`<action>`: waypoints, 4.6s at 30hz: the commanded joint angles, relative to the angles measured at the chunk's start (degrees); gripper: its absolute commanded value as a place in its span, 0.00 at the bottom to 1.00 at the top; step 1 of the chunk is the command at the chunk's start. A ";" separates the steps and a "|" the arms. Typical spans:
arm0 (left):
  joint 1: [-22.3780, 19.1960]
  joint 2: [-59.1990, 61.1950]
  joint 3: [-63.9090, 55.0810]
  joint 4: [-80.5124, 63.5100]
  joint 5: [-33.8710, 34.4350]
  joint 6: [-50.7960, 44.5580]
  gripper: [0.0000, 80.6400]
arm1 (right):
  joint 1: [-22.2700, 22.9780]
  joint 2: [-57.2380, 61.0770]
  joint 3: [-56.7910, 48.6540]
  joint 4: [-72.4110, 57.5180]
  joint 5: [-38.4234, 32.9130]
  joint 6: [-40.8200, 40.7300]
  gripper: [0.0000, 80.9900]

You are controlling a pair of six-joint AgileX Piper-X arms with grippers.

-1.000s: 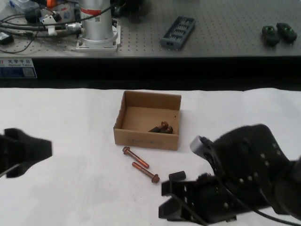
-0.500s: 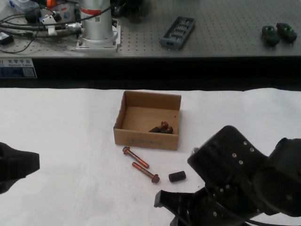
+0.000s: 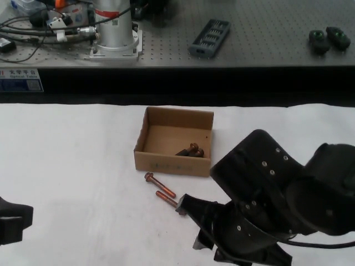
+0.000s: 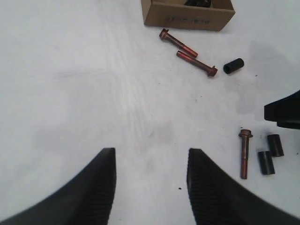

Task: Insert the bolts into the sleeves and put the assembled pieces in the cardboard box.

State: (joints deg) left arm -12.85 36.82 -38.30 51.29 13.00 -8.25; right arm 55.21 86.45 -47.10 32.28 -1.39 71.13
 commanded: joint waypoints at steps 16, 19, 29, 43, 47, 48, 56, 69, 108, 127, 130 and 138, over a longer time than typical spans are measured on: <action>0.08 -0.37 -0.35 0.05 -0.80 0.90 0.44 | 7.64 10.12 -7.75 1.75 1.39 5.30 0.36; 0.08 -0.37 -0.35 0.05 -0.80 0.90 0.44 | 7.63 11.88 -9.39 2.59 1.39 5.30 0.36; 0.08 -0.37 -0.35 0.05 -0.80 0.90 0.44 | 7.63 12.16 -9.75 4.86 1.39 5.99 0.36; 0.08 -0.37 -0.35 0.05 -0.80 0.90 0.44 | 7.63 11.43 -10.02 10.08 2.47 5.08 0.36; 0.08 -0.37 -0.35 0.05 -0.80 0.90 0.44 | 7.63 11.55 -10.02 8.84 4.53 5.08 0.36; 0.08 -0.37 -0.35 0.05 -0.80 0.90 0.44 | 7.63 11.81 -10.02 8.74 4.68 5.33 0.36; 0.08 -0.97 -0.35 0.05 -0.80 0.90 0.44 | 7.63 13.91 -10.02 6.65 3.99 6.42 0.36; 0.08 -4.40 -0.35 0.05 -0.80 0.90 0.44 | 7.63 15.38 -9.92 6.75 4.26 7.28 0.13; -11.26 7.66 15.54 -22.42 14.67 -17.63 0.39 | -0.32 -16.35 -9.92 6.36 12.85 -35.27 0.05; -39.88 39.27 2.48 -39.82 4.17 -30.72 0.39 | -7.96 -27.83 2.38 3.50 6.75 -40.85 0.05; -39.95 42.49 1.68 -41.15 4.09 -30.43 0.39 | -9.46 -28.61 4.78 2.47 6.31 -39.94 0.05; -39.95 47.32 1.68 -41.11 4.12 -30.90 0.39 | -12.42 -29.24 9.11 -0.15 1.39 -41.23 0.05</action>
State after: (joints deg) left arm -52.54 83.60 -36.03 10.54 17.78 -37.97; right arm 42.00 57.41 -37.11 33.41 0.42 29.87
